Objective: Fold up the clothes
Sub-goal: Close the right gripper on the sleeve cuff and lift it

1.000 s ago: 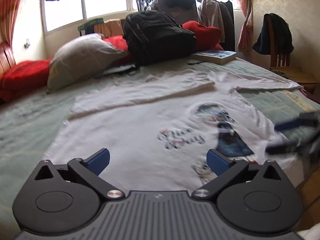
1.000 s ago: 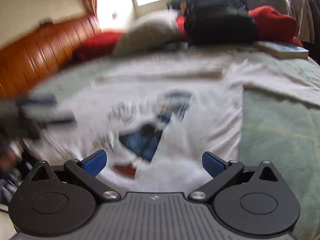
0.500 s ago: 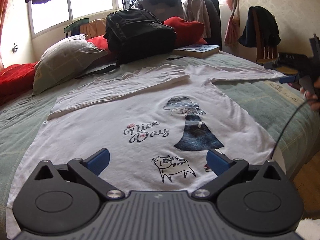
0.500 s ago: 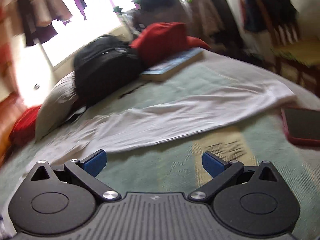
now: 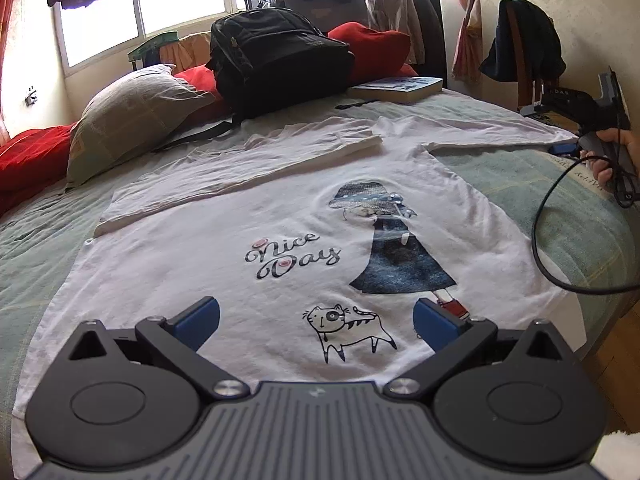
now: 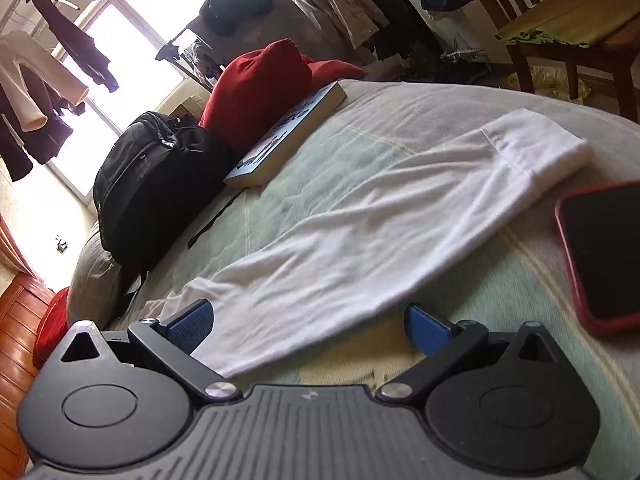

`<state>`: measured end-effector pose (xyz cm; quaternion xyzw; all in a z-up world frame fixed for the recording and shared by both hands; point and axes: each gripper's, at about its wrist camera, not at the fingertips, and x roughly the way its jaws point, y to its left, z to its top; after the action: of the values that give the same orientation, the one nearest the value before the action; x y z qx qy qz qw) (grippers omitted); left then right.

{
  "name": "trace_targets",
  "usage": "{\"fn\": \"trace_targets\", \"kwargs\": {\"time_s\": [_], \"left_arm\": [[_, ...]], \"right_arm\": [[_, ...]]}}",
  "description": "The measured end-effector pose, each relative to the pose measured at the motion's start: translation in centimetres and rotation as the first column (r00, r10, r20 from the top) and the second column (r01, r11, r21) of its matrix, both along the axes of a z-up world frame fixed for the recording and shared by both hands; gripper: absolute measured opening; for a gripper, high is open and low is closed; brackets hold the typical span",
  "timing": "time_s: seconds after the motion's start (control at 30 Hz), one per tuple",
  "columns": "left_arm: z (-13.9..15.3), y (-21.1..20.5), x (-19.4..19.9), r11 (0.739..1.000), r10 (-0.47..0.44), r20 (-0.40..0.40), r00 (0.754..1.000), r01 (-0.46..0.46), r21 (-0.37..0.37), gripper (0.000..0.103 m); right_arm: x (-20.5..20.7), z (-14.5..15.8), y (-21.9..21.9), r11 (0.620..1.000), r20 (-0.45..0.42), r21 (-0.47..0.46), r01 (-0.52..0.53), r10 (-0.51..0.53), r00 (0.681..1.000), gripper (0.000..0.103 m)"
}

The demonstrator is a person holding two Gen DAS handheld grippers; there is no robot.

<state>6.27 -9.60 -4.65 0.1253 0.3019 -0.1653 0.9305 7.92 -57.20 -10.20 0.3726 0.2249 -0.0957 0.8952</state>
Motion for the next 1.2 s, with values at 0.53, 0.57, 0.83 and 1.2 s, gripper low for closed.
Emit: {"fn": "trace_targets", "kwargs": {"time_s": [0.53,0.57,0.83,1.2], "left_arm": [[-0.3,-0.4,1.2,1.000,0.020,-0.021,1.000,-0.020,0.021,0.102],[-0.3,-0.3,1.3,1.000,0.022,-0.023,0.999,-0.022,0.020,0.102],[-0.3,0.2,2.2,0.999,0.038,-0.033,0.999,-0.037,0.018,0.102],[0.2,1.1,3.0,0.999,0.036,-0.041,0.999,-0.036,0.006,0.102]], "right_arm": [[4.4,-0.7,-3.7,0.997,0.076,0.016,0.074,-0.075,0.994,0.103],[4.4,-0.7,-3.7,0.997,0.079,0.015,0.079,-0.080,0.994,0.103],[3.5,0.8,-2.3,0.995,0.141,-0.036,0.095,-0.089,0.986,0.103],[4.7,0.7,-4.2,0.985,0.072,0.036,0.166,-0.168,0.983,0.103]]}}
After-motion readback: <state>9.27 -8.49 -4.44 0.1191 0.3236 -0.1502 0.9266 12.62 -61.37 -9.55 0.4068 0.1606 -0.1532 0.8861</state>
